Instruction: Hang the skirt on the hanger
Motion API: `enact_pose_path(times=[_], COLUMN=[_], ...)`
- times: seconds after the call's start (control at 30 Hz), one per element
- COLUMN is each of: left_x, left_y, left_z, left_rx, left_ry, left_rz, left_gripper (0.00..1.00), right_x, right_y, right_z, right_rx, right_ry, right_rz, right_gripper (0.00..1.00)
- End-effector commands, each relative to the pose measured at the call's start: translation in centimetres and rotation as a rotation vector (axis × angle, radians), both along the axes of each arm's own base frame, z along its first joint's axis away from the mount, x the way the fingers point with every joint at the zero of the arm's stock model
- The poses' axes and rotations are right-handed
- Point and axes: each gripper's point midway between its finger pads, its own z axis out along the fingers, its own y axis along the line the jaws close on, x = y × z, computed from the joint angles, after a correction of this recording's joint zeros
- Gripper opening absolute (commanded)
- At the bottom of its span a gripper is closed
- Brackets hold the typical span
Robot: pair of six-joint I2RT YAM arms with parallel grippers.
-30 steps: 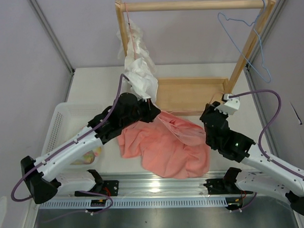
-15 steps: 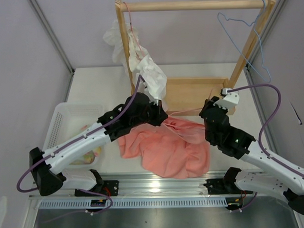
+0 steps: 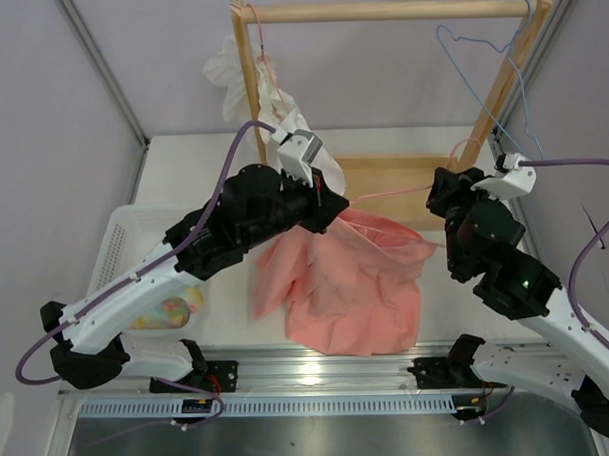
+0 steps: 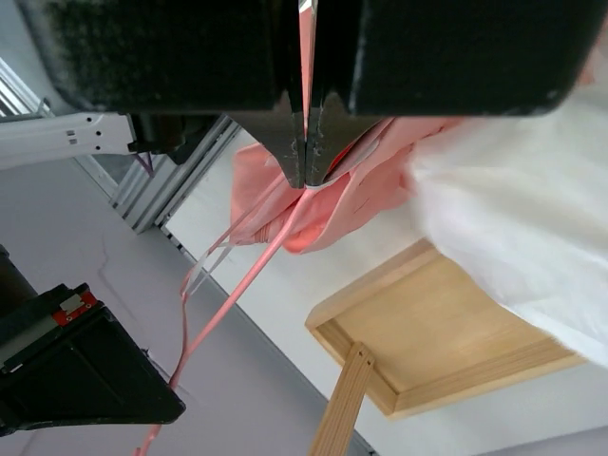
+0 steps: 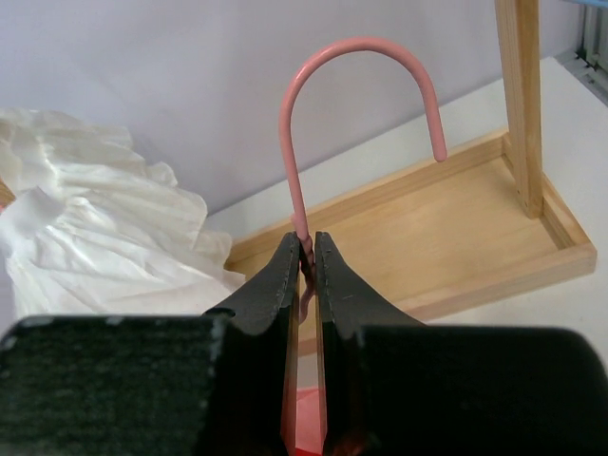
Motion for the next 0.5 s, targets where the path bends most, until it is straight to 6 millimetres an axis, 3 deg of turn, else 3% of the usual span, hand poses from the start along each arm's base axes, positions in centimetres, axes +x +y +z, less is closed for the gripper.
enact_pose_path(times=[0.0,0.17,0.37,0.47], left_x=[-1.2,-1.9,-2.6,-2.5], left_y=[1.3,1.8,1.7,2.4], left_z=[4.2,4.9,2.5,2.3], left_rx=[-0.07,-0.071,-0.013,-0.003], left_ry=[-0.067,-0.081,-0.067,-0.07], left_rz=[0.016,0.025,0.042,0.064], left_gripper=[0.0,0.0,0.0,0.0], right_x=[-0.7,-0.7,-0.1,0.0], right_y=[-0.5,0.1,-0.2,0.4], right_z=[4.1,4.7,5.4,6.8], right_rx=[0.099,0.082,0.069,0.091], right_ry=[-0.082,-0.078,-0.081,-0.109], right_rz=[0.02,0.054,0.023,0.068], right_gripper=[0.0,0.0,0.0,0.0])
